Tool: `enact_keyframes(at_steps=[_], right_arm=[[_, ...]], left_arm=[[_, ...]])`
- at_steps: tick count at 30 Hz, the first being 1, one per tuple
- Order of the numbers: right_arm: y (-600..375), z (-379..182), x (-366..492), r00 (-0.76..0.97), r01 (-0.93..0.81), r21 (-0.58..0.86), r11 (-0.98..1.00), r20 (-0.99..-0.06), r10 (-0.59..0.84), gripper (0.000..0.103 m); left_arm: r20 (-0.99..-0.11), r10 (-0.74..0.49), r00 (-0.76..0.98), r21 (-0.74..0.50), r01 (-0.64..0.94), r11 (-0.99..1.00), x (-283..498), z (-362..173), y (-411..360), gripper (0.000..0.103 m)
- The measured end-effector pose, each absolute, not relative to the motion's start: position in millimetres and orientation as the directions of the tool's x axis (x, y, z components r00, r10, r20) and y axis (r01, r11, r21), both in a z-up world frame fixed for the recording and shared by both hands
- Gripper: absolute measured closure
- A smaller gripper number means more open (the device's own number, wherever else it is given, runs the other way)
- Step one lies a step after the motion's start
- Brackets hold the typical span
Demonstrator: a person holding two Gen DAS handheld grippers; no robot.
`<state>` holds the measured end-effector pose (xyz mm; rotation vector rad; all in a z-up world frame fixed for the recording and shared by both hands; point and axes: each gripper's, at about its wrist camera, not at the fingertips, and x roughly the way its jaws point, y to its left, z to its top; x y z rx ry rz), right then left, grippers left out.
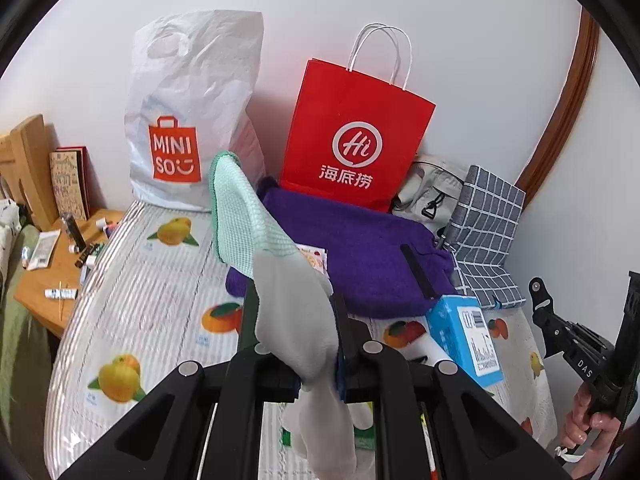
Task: Organize soft objects
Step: 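Lift the grey sock with the left tool toward the purple towel, then lower the held sock over the purple towel with the left tool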
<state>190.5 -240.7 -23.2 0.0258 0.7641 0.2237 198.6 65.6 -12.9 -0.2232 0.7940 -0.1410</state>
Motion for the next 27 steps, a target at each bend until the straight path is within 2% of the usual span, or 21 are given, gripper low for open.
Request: enact_keyframes(at_steps=[11, 27], right_arm=[[-232, -24, 239, 0.699, -0.208, 0.105, 0.973, -0.679, 0.223, 0.1], [-223, -16, 301, 0.717, -0.212, 0.107, 0.971, -0.659, 0.229, 0.1]], left_arm=[[-0.697, -0.166, 0.697, -0.199, 0.034, 0.979, 239, -7, 58, 0.091], [-0.691, -0.17, 0.703, -0.161, 0.079, 0.984, 294, 0, 32, 0.091]])
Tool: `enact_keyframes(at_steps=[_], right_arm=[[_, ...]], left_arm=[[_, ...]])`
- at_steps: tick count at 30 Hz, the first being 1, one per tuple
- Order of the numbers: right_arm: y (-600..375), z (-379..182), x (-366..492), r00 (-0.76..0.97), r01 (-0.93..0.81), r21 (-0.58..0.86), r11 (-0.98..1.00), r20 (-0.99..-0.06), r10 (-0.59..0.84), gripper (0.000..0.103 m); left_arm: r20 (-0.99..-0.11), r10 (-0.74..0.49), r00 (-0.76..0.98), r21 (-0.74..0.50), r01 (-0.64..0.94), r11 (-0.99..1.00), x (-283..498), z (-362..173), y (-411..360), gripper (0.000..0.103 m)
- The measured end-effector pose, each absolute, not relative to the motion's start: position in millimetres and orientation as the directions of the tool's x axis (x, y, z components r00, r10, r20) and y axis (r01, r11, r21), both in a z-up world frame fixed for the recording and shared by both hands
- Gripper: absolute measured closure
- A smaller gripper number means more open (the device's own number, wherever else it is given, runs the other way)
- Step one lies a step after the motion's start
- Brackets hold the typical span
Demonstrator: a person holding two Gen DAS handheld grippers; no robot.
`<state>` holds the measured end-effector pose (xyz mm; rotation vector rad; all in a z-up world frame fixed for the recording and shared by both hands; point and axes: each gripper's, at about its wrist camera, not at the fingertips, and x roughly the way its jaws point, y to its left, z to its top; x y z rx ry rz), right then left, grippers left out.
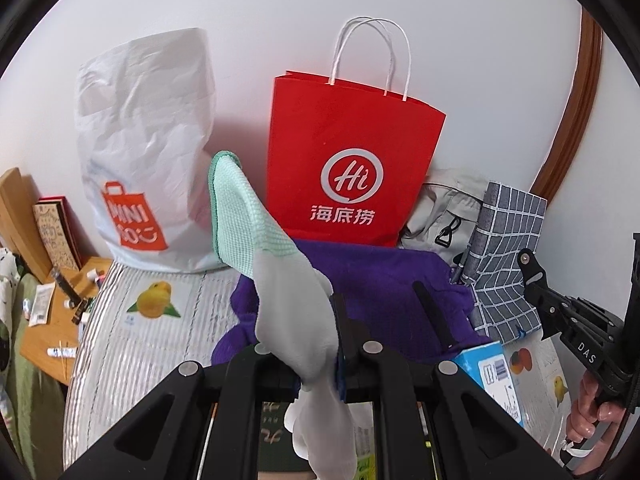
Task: Organize soft objects
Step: 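Lower the held sock over the purple towel with the left tool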
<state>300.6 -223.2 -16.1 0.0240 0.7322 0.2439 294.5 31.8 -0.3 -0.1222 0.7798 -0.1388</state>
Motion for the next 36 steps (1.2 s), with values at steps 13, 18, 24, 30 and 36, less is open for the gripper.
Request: enact_keyframes(at_steps=[13, 18, 24, 30, 36], right_arm=[[-216, -20, 350, 0.716, -0.226, 0.1, 0.969, -0.657, 0.235, 0.1], [-215, -38, 371, 0.701, -0.232, 0.11, 0.966, -0.67, 0.245, 0.1], [-208, -76, 397, 0.63, -0.248, 0.116, 0.962, -0.735, 0.251, 0.1], [-197, -112, 410, 0.553, -0.273, 0.113, 0.955, -0.794, 0.252, 0.1], [-194, -138, 419, 0.506, -0.269, 0.106, 0.957, -0.83, 0.234, 0.1]], left_arm=[[-0.715, -0.183, 0.675, -0.149, 0.108, 0.983, 350, -11, 6, 0.091], [-0.733, -0.182, 0.656, -0.137, 0.119, 0.983, 374, -23, -2, 0.091], [-0.772, -0.185, 0.608, -0.151, 0.108, 0.983, 405, -52, -6, 0.091], [-0.823, -0.193, 0.534, -0.159, 0.11, 0.981, 430, -84, -11, 0.091], [-0.859, -0.197, 0.473, -0.167, 0.105, 0.98, 443, -108, -11, 0.091]])
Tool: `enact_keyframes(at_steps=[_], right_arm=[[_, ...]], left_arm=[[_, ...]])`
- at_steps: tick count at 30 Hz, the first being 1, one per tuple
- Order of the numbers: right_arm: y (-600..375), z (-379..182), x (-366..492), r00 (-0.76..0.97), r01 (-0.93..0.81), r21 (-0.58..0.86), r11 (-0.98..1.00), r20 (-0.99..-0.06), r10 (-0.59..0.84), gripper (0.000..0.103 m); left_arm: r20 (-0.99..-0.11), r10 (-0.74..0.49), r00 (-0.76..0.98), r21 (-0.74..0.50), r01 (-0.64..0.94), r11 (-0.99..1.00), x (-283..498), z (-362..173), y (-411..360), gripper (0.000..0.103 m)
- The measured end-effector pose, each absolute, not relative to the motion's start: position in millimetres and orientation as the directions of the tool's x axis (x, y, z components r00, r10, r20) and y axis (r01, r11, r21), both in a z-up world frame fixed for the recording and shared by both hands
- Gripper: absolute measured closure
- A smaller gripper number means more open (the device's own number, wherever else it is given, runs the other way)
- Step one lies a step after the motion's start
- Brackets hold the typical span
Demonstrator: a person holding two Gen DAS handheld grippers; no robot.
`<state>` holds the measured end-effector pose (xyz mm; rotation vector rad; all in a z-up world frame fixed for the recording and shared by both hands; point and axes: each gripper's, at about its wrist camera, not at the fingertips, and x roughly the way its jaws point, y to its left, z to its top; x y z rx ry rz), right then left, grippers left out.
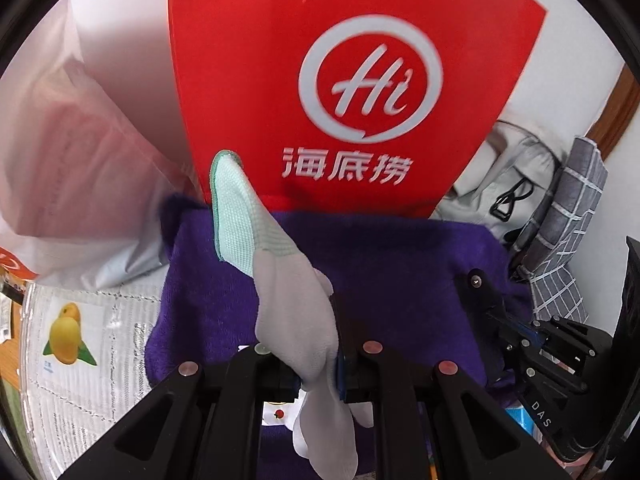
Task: Organize soft objects
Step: 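Lower the held sock over the purple towel with the left tool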
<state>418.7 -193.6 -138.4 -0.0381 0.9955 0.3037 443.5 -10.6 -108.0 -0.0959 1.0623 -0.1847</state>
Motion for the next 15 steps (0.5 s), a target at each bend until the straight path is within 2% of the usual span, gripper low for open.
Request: enact_keyframes(at_steps=[15], right_arm=[[-204, -164, 429, 0.425, -0.223, 0.104, 0.969, -0.885, 0.192, 0.1]], left_arm=[[-0.908, -0.194, 0.371, -0.164, 0.109, 0.98, 457, -147, -23, 0.091]])
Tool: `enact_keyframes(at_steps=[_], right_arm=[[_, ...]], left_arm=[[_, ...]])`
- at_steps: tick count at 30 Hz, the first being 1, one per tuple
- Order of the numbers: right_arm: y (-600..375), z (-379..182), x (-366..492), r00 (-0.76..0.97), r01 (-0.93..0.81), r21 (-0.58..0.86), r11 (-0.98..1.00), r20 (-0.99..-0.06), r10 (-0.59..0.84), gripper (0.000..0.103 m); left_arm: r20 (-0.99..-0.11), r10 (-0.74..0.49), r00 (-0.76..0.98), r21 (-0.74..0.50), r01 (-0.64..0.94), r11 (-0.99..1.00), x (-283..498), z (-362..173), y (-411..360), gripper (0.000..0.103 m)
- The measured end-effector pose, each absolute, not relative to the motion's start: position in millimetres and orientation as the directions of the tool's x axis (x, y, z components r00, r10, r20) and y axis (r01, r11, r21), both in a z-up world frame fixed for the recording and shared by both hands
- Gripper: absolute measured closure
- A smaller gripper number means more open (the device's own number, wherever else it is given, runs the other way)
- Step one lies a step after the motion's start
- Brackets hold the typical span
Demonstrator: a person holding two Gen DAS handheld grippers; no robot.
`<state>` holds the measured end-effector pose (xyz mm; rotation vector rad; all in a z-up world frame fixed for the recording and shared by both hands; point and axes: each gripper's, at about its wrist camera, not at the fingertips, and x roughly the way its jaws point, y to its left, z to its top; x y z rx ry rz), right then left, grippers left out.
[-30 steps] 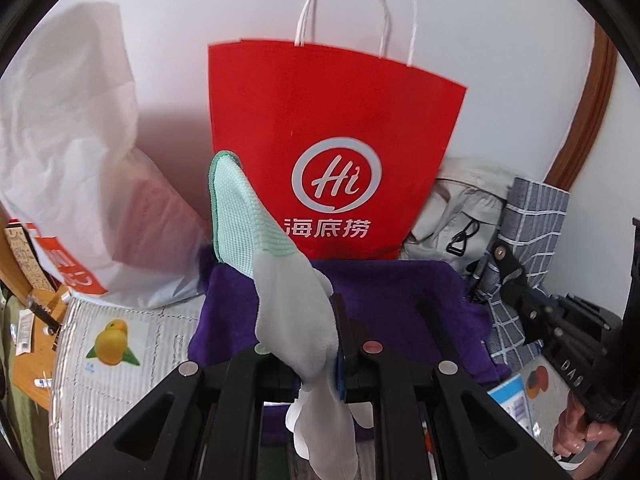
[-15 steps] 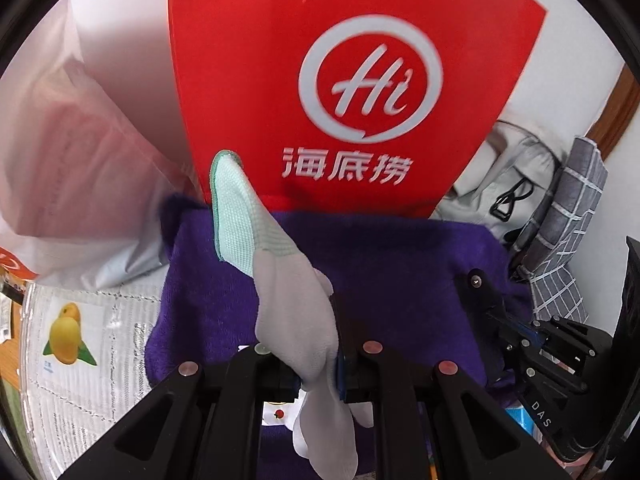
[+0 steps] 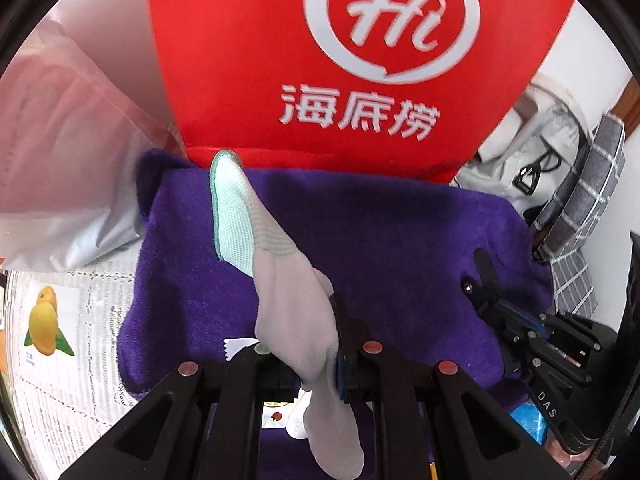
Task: Organize soft objects
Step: 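Lower the held sock over the purple towel with the left tool, then open the left tool to drop the grey sock onto the towel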
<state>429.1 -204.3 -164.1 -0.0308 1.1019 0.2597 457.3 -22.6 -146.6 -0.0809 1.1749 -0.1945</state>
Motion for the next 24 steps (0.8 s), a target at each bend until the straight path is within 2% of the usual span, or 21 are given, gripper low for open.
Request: enact_keyframes(at_steps=[21, 23, 24], right_arm=[[-199, -161, 431, 0.434, -0.216, 0.066, 0.974, -0.887, 0.156, 0.099], [-198, -158, 430, 0.442, -0.209, 0.064, 0.976, -0.884, 0.153, 0.097], [-200, -156, 430, 0.445, -0.205, 0.064, 0.977, -0.883, 0.151, 0.091]], left_arm=[[-0.911, -0.186, 0.368, -0.163, 0.091, 0.982, 463, -163, -28, 0.09], [-0.908, -0.188, 0.375, -0.168, 0.087, 0.982, 462, -160, -25, 0.085], [-0.906, -0.186, 0.38, -0.166, 0.084, 0.982, 462, -160, -23, 0.083]])
